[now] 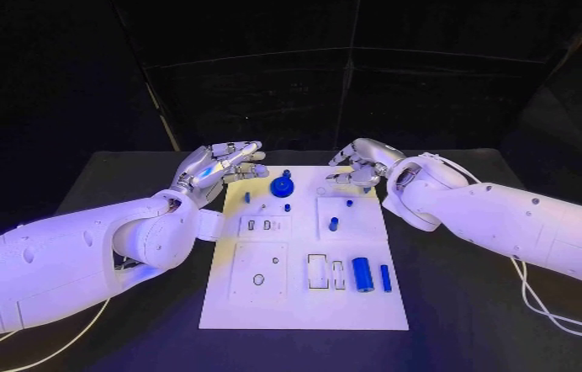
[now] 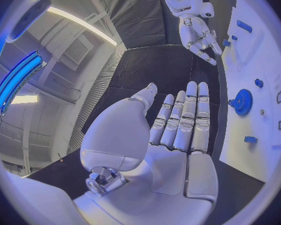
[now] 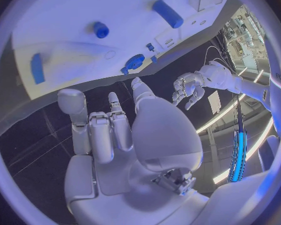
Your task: Assemble the parts on the task board
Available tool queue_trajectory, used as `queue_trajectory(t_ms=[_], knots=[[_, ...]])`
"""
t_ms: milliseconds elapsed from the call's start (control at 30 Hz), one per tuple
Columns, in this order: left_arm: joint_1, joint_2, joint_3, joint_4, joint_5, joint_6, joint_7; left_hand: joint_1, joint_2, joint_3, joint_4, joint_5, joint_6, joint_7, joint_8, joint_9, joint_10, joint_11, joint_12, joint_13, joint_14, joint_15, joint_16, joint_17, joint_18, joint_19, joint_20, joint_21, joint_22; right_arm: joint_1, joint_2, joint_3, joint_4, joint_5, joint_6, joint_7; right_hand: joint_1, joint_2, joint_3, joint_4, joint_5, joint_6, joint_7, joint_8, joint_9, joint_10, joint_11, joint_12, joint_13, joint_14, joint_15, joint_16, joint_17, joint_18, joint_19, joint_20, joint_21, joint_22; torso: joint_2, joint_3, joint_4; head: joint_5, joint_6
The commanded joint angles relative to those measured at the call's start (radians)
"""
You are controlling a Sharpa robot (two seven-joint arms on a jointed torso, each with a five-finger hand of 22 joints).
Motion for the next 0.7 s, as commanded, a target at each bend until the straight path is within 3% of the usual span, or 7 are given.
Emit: queue_trajectory(t_ms=[33,100,200,333,500,700], knots=[[0.001,0.001,0.000,0.000,-0.005,0.019,0.003,-0.001,0.006,0.003,-0.002,-0.001,0.001,0.039,-0.007,-0.001,-0.002,0.002,-0.006,-0.001,0.008,-0.001,-0.006,0.001,0.004,0.009,-0.001,-0.005,-0.001,0.002,-0.051,0.000,0.022,0.144,0.031,0.121,0.026,-0.011,-0.008,-0.023,0.011,0.002,-0.001,-0.003,-0.001,0.036,0.000,-0.005,0.169,0.087,0.002,-0.005,0.186,-0.001,-0.005,-0.002,-0.005,-0.003,-0.004,0.0057,-0.0120,-0.016,0.005],[0.001,0.003,0.000,-0.001,-0.005,0.020,0.001,-0.001,0.006,0.003,-0.002,-0.001,0.001,0.039,-0.007,-0.001,-0.002,0.002,-0.006,-0.001,0.008,-0.001,-0.006,0.001,0.004,0.009,-0.001,-0.005,-0.001,0.002,-0.086,-0.001,0.032,0.146,0.046,0.133,0.036,-0.020,-0.018,-0.034,0.033,-0.004,-0.002,-0.005,-0.002,0.034,-0.001,-0.008,0.166,0.086,0.001,-0.006,0.183,-0.001,-0.007,-0.003,-0.007,-0.007,-0.003,0.0074,-0.0127,-0.022,0.010],[0.001,0.006,0.000,-0.002,-0.005,0.022,0.000,-0.001,0.006,0.003,-0.003,-0.001,0.001,0.039,-0.007,-0.001,-0.002,0.002,-0.006,-0.001,0.008,-0.001,-0.007,0.001,0.004,0.009,-0.001,-0.006,-0.001,0.002,-0.121,-0.001,0.038,0.135,0.058,0.144,0.050,-0.024,-0.026,-0.048,0.046,-0.008,-0.003,-0.004,-0.002,0.032,-0.002,-0.010,0.164,0.086,0.000,-0.007,0.180,0.000,-0.008,-0.004,-0.009,-0.010,-0.002,0.0059,-0.0107,-0.029,0.010],[0.000,0.011,0.000,-0.006,-0.005,0.023,-0.001,-0.001,0.006,0.003,-0.003,-0.001,0.001,0.039,-0.007,-0.001,-0.002,0.001,-0.006,-0.001,0.008,-0.001,-0.007,0.001,0.004,0.009,-0.001,-0.006,-0.001,0.001,-0.152,-0.001,0.035,0.118,0.069,0.156,0.067,-0.028,-0.035,-0.064,0.058,-0.019,-0.003,-0.006,-0.003,0.028,-0.002,-0.015,0.160,0.085,0.000,-0.008,0.178,0.000,-0.012,-0.005,-0.014,-0.017,-0.002,0.0078,-0.0065,-0.038,0.011],[-0.003,0.018,0.000,-0.012,-0.005,0.024,-0.002,0.000,0.006,0.005,-0.006,-0.001,0.002,0.038,-0.007,-0.001,-0.001,0.001,-0.006,-0.001,0.008,-0.001,-0.007,0.002,0.004,0.009,-0.001,-0.006,-0.002,-0.001,-0.153,-0.001,0.007,0.100,0.071,0.156,0.079,-0.025,-0.037,-0.073,0.064,-0.023,-0.002,-0.005,-0.003,0.026,-0.002,-0.016,0.159,0.085,0.000,-0.008,0.178,0.000,-0.012,-0.005,-0.015,-0.018,-0.001,0.0118,-0.0068,-0.044,0.010],[-0.006,0.022,0.000,-0.017,-0.005,0.026,-0.002,0.001,0.006,0.006,-0.007,-0.001,0.002,0.038,-0.007,-0.001,-0.001,0.001,-0.006,-0.001,0.008,-0.001,-0.008,0.002,0.004,0.009,-0.001,-0.007,-0.002,-0.007,-0.131,-0.002,-0.032,0.087,0.055,0.150,0.086,-0.017,-0.036,-0.078,0.067,-0.025,0.001,-0.004,-0.002,0.026,0.000,-0.016,0.159,0.086,0.001,-0.008,0.180,0.000,-0.012,-0.005,-0.015,-0.020,-0.002,0.0103,-0.0062,-0.048,0.009]])
